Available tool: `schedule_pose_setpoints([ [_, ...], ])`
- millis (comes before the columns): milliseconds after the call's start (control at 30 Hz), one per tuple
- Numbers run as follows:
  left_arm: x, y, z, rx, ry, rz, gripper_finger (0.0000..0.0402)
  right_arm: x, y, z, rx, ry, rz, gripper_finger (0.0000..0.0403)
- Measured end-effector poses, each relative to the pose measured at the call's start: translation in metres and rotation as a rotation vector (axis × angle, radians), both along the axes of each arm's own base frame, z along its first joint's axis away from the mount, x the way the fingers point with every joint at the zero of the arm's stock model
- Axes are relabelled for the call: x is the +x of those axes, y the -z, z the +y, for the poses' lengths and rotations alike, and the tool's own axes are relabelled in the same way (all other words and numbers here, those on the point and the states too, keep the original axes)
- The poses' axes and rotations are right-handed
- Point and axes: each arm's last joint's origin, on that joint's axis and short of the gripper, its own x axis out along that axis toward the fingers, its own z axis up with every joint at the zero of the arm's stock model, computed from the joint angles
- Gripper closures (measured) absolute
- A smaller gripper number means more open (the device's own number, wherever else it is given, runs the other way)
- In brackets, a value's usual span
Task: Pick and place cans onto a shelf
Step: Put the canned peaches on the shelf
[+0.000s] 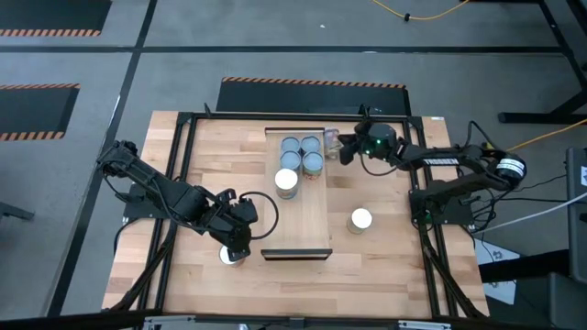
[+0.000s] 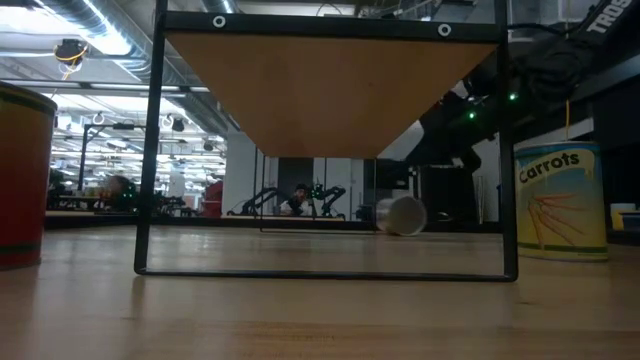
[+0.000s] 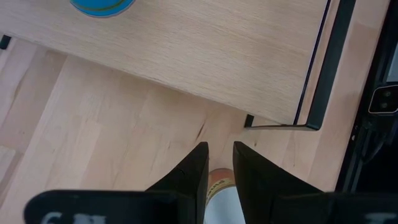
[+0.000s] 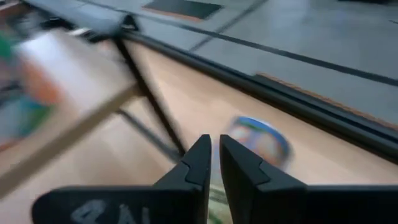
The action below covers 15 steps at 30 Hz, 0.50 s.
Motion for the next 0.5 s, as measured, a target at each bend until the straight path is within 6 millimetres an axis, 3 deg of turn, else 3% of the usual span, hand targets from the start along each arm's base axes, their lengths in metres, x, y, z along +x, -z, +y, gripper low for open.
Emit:
schedule_pose_setpoints([
  [333, 0.0000, 0.0001, 0.0002, 0.005, -0.002, -0.002, 0.0335, -0.0017, -0.0035, 0.0016, -0.075, -0.071, 0.050, 0.0362],
  [500, 0.0001, 0.0000, 0.0002, 0.005, -0.002, -0.002, 0.0335, -0.0036, -0.0035, -0.0014, -0.069, -0.056, 0.047, 0.0326],
])
